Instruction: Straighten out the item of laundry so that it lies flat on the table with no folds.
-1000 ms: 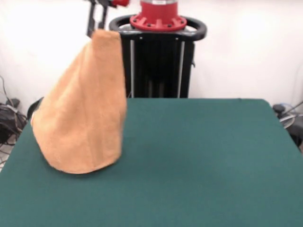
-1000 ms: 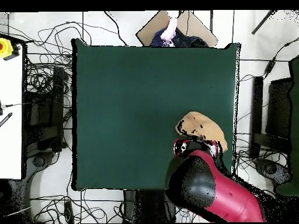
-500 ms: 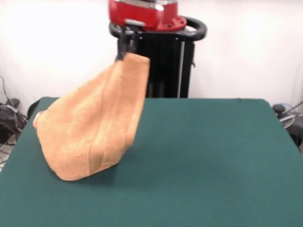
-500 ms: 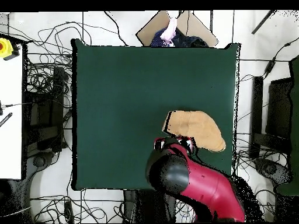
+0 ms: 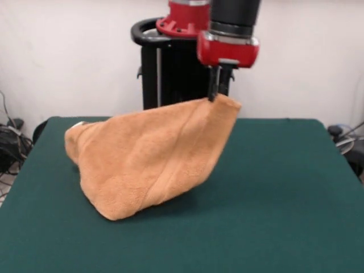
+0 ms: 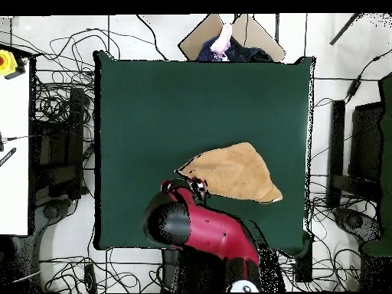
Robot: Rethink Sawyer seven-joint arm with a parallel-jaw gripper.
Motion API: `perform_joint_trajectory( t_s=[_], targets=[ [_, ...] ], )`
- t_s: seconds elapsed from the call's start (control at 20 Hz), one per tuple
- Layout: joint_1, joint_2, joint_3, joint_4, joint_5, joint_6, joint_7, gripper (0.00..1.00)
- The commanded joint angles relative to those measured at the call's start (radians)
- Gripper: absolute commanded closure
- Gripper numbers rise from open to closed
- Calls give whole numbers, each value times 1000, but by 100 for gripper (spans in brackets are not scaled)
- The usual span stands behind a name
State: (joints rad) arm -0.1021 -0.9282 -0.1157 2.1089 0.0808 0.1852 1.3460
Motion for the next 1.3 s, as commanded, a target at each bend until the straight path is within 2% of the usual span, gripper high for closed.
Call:
perform_joint_trajectory(
  t_s=[0.05,0.2,0.3,0.5,0.75,0.95,1.15,1.3],
  targets=[
    [89,102,49,149,124,-107,414,100],
    [149,127,6,165,137,-160,454,100],
    [218,134,-53,180,155,-179,489,100],
    [293,141,-50,235,205,-229,583,100],
    [295,226,84,250,234,-363,708,100],
    [300,303,105,232,218,-447,751,100],
    [306,290,95,249,201,-480,784,100],
    [290,257,62,233,188,-418,737,100]
  ],
)
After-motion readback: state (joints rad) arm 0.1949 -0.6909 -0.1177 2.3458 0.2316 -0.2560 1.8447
